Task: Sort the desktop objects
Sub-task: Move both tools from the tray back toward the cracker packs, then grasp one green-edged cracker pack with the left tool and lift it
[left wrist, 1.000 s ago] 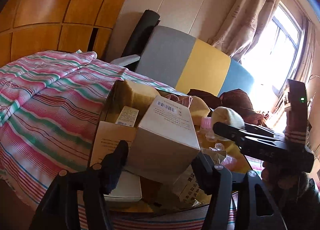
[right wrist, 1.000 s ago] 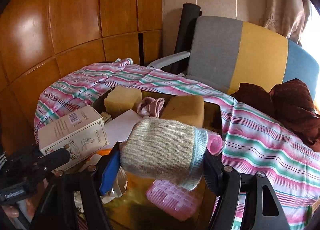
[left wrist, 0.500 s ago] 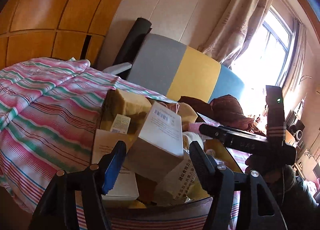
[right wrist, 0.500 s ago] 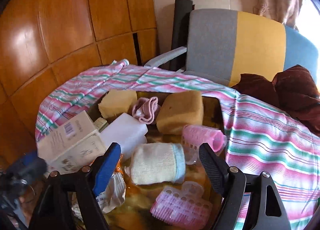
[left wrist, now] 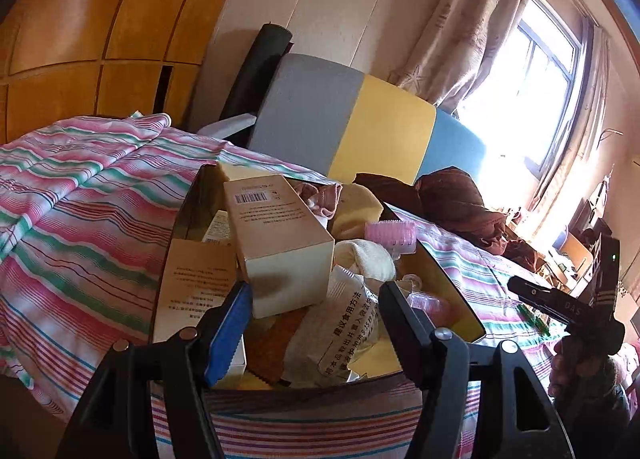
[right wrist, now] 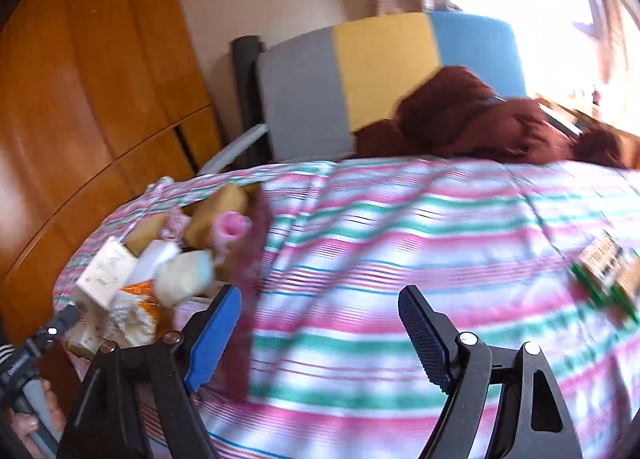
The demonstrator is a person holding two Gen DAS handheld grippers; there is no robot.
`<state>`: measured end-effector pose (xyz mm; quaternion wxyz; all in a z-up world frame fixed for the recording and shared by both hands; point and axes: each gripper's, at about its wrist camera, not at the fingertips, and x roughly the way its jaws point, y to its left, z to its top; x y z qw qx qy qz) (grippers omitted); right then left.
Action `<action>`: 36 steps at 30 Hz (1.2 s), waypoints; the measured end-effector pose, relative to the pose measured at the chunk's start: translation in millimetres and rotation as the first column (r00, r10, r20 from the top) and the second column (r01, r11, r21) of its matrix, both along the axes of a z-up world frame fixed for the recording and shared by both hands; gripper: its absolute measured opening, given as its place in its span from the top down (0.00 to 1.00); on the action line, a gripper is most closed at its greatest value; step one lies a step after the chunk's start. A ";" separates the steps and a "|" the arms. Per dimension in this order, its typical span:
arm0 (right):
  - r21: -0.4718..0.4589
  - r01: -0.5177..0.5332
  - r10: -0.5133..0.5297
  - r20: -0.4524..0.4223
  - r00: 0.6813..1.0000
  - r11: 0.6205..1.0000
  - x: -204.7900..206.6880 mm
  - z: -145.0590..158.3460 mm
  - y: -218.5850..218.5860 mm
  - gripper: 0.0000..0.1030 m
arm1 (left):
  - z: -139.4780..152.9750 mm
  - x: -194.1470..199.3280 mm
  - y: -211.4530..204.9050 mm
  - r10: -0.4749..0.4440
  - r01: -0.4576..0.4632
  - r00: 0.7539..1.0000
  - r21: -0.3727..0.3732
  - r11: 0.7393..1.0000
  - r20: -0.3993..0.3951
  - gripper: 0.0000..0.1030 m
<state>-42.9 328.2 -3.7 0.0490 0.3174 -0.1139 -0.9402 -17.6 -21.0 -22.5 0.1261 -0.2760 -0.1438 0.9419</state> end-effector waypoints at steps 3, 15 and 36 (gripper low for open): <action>-0.021 0.107 -0.107 0.019 0.994 0.994 18.6 -9.3 41.2 0.20 | 5.2 2.5 9.0 -0.018 0.018 1.000 -0.015 1.000 -0.007 0.35; -0.085 0.453 -0.452 0.032 0.892 0.888 91.1 -29.6 172.4 0.19 | 24.5 5.1 66.4 -0.154 0.153 0.988 -0.075 0.985 -0.017 0.35; -0.206 0.528 -0.539 0.005 0.843 0.824 112.6 -64.1 224.2 0.17 | 2.4 -75.4 399.0 -0.703 0.739 0.674 -0.214 0.639 0.228 0.35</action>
